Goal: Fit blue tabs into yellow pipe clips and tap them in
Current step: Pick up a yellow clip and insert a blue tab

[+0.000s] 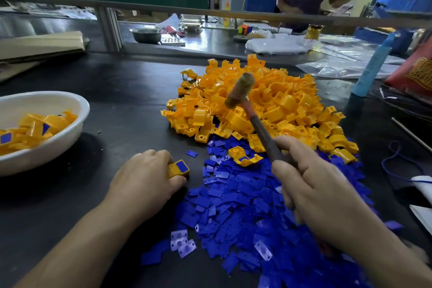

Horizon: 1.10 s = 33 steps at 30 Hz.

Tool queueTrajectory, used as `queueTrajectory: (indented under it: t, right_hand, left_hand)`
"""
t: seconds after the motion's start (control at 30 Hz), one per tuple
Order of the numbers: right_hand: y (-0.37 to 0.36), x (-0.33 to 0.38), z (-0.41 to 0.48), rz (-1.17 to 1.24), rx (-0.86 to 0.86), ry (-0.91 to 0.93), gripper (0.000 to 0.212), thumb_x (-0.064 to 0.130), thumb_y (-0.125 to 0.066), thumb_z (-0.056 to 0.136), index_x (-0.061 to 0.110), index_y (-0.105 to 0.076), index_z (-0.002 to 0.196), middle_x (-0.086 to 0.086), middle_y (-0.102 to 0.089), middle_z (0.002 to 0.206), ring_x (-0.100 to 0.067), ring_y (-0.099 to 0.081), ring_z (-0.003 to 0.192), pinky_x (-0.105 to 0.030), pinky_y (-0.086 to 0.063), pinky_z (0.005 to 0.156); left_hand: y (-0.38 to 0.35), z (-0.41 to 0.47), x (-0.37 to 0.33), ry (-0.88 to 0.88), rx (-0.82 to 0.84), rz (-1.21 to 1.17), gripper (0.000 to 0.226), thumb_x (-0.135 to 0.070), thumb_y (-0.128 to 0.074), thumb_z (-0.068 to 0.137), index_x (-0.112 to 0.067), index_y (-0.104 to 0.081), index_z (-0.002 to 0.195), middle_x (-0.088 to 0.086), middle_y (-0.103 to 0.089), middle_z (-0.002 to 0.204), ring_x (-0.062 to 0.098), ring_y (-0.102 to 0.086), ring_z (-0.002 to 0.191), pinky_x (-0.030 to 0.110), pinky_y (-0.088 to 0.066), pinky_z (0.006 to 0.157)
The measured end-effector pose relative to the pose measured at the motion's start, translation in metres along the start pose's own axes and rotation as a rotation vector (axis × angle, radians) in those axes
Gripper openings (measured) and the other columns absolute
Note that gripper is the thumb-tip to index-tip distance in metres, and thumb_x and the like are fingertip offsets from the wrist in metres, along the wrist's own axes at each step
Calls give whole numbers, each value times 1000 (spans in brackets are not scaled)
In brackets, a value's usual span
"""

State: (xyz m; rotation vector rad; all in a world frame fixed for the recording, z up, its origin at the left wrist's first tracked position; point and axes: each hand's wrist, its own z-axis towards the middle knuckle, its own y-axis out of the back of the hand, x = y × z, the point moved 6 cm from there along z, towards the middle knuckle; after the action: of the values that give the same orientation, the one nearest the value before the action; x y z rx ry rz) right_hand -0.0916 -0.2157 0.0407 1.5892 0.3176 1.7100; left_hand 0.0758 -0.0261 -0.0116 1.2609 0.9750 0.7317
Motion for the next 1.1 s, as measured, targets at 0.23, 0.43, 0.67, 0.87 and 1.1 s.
queueTrajectory:
  t: [0.23, 0.43, 0.67, 0.87, 1.1]
  right_hand:
    - [-37, 14, -7, -153, 246, 71, 20, 37, -42, 97, 54, -39, 108, 5, -59, 81, -20, -58, 64, -38, -47, 51]
    - [-51, 23, -4, -279, 276, 149, 21, 38, -40, 98, 45, -38, 118, 10, -56, 83, -9, -54, 73, -29, -50, 64]
    - [-44, 24, -1, -302, 243, 130, 24, 40, -41, 97, 49, -35, 119, 10, -56, 84, -7, -53, 78, -30, -49, 67]
    - [-62, 26, 4, -397, 246, 164, 26, 37, -37, 100, 44, -33, 125, 9, -53, 88, -8, -52, 76, -29, -50, 68]
    - [-40, 17, 4, -306, 138, 158, 24, 36, -42, 98, 49, -39, 118, 11, -55, 78, -5, -52, 75, -25, -44, 66]
  left_hand:
    - [2, 0, -1, -43, -61, 58, 50, -67, -50, 85, -35, -61, 122, -6, -54, 103, 15, -51, 100, 28, -36, 66]
    - [1, 3, -3, -78, -23, 45, 46, -62, -51, 88, -32, -62, 121, -5, -54, 103, 14, -50, 96, 27, -37, 69]
    - [1, 4, -3, -96, -30, 49, 47, -60, -51, 89, -29, -63, 122, -2, -57, 108, 17, -52, 102, 28, -40, 73]
    - [0, 4, -3, -87, -34, 48, 47, -60, -51, 90, -28, -63, 122, -1, -57, 112, 17, -53, 104, 29, -45, 78]
    - [-1, 5, -1, -100, -65, 72, 49, -61, -50, 89, -29, -60, 124, 1, -57, 114, 21, -53, 107, 30, -41, 76]
